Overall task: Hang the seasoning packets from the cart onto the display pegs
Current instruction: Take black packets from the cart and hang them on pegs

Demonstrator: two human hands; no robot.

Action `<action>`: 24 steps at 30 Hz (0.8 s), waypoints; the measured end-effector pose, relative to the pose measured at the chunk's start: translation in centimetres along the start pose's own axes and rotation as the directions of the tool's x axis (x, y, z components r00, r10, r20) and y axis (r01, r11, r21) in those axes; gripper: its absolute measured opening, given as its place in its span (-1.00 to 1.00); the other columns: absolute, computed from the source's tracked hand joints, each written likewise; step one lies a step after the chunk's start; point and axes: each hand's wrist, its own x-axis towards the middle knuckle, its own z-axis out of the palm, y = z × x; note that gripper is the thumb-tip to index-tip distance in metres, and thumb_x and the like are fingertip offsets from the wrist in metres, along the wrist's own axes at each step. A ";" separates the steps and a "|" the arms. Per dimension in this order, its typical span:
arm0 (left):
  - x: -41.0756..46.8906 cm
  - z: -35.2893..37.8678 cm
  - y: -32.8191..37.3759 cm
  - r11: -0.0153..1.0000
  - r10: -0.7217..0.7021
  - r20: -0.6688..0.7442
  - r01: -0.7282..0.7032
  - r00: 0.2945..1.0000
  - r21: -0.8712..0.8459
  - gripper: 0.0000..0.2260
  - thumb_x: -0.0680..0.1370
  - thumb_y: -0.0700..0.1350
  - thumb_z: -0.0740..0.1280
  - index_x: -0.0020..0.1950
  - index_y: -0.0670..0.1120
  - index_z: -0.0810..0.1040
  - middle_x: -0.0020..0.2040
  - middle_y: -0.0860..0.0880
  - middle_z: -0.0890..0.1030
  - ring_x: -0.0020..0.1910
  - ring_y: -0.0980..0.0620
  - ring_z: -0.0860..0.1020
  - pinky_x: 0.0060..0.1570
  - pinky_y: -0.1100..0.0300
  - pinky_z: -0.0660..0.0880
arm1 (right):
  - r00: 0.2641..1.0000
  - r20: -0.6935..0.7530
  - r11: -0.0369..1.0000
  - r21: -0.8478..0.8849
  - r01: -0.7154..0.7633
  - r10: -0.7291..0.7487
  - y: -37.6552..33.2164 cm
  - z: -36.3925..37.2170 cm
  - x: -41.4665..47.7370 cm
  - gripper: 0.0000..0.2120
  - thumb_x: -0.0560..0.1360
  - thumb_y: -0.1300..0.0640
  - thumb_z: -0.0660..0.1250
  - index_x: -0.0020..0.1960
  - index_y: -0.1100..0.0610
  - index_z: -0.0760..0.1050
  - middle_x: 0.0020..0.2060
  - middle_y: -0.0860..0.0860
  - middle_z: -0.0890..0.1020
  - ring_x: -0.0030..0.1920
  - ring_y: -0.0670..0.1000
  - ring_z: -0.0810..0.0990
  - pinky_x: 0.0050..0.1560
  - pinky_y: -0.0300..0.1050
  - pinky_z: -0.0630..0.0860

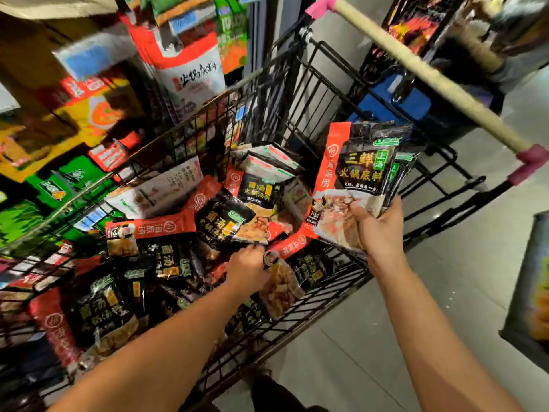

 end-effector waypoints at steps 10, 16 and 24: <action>-1.5 -5.3 -2.2 0.817 0.043 0.220 0.092 0.975 -0.569 -0.71 0.45 -0.08 0.54 0.08 -0.12 0.54 -0.10 -0.04 0.66 -0.24 0.11 0.56 -0.20 0.18 0.55 | 1.000 -0.004 0.998 0.056 -0.009 0.009 0.7 -0.9 -0.2 -0.73 0.58 0.26 0.41 0.22 0.11 0.42 -0.07 0.00 0.65 -0.15 -0.05 0.64 -0.13 -0.20 0.57; -7.4 -14.0 -7.7 0.224 -0.134 -0.094 -0.062 0.987 -0.973 -0.32 0.19 0.09 0.70 0.24 -0.08 0.60 0.08 -0.17 0.71 -0.11 -0.11 0.71 -0.14 0.01 0.66 | 0.996 0.077 0.996 0.074 -0.048 0.042 0.9 -0.5 -0.3 -0.74 0.55 0.21 0.44 0.10 0.03 0.39 -0.11 0.08 0.63 -0.26 -0.01 0.62 -0.18 -0.07 0.51; -7.0 -14.6 0.4 0.139 0.003 0.050 0.049 0.999 -0.989 -0.65 0.52 -0.28 0.41 0.31 -0.15 0.55 0.15 -0.19 0.68 -0.06 -0.08 0.68 -0.12 0.05 0.63 | 0.938 0.323 0.980 0.104 -0.167 0.126 0.6 2.5 -2.2 -0.58 0.53 0.11 0.49 0.32 0.05 0.43 0.18 0.03 0.67 0.06 -0.08 0.71 0.08 -0.07 0.67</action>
